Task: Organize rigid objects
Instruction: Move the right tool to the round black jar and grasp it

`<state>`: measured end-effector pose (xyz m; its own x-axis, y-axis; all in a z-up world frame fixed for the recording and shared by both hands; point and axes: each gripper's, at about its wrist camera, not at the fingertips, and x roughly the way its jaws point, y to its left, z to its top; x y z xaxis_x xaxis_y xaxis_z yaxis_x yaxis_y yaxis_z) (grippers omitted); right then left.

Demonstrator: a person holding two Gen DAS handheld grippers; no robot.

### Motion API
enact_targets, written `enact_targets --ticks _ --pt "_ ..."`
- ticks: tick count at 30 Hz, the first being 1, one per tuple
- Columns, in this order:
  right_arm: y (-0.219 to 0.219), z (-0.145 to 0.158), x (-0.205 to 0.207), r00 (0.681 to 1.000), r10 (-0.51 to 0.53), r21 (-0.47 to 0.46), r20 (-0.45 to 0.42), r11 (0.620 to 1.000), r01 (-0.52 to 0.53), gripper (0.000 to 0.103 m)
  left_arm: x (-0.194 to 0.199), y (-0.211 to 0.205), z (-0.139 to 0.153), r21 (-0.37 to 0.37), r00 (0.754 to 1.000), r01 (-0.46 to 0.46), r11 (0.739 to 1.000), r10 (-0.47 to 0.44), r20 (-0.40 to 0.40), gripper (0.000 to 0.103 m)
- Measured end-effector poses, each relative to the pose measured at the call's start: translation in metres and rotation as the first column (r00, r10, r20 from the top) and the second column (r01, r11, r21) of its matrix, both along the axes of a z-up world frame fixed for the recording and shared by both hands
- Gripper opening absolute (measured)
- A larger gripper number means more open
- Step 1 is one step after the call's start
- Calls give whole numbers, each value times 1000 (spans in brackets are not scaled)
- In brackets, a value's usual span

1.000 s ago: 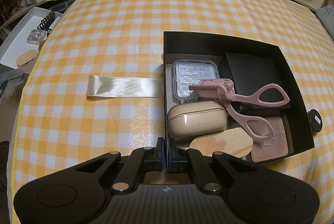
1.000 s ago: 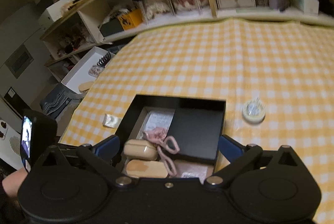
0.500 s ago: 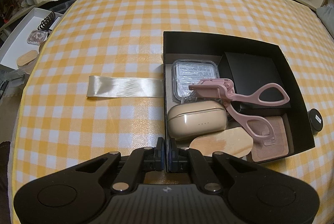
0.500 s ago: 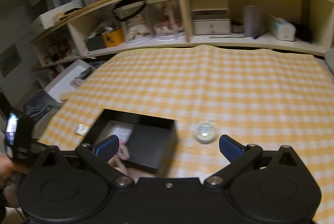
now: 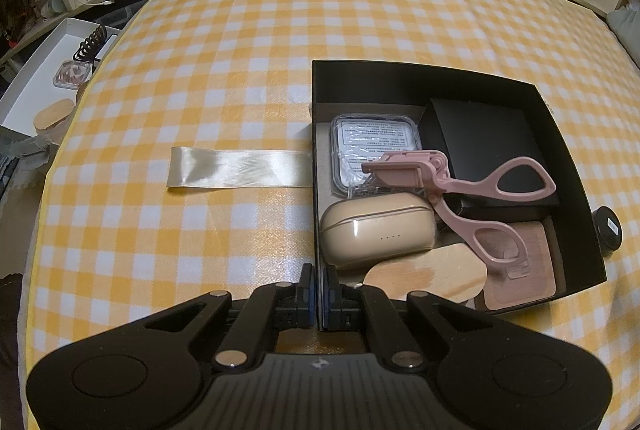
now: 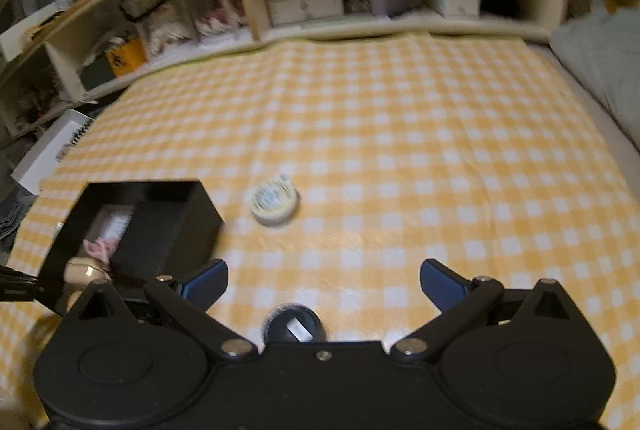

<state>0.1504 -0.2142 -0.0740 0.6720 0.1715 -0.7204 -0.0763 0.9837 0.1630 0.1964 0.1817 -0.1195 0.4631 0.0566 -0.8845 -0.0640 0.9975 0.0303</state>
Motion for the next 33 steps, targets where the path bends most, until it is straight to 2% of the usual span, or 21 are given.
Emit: enact_targets --ticks 4,8,11,17,22,28,31,33 --pt "-1 -15 5 994 -28 -10 -102 1000 27 103 0 -1 0 4 1000 0 1000 0 0 4" --pt "6 -25 3 990 -5 -4 -140 1000 5 94 0 0 1 14 1000 -6 1000 6 13 5" --pt "14 -29 4 986 27 19 -164 1000 -24 92 0 0 3 28 999 -18 999 17 29 7" --pt "33 -37 3 981 98 8 -166 995 -98 84 4 -1 5 41 998 -29 999 27 48 7" --pt "42 -42 6 986 95 -11 -138 995 -97 80 7 -7 6 42 998 -40 998 38 54 7" --pt "45 -55 16 977 107 -20 -184 993 -112 65 9 -5 4 25 998 -35 999 33 55 3" --pt "48 -59 20 969 107 -57 -222 991 -123 53 10 -1 3 14 997 -42 999 41 58 3" --pt "51 -59 21 969 119 -75 -218 988 -138 51 12 0 2 9 997 -46 999 45 56 3"
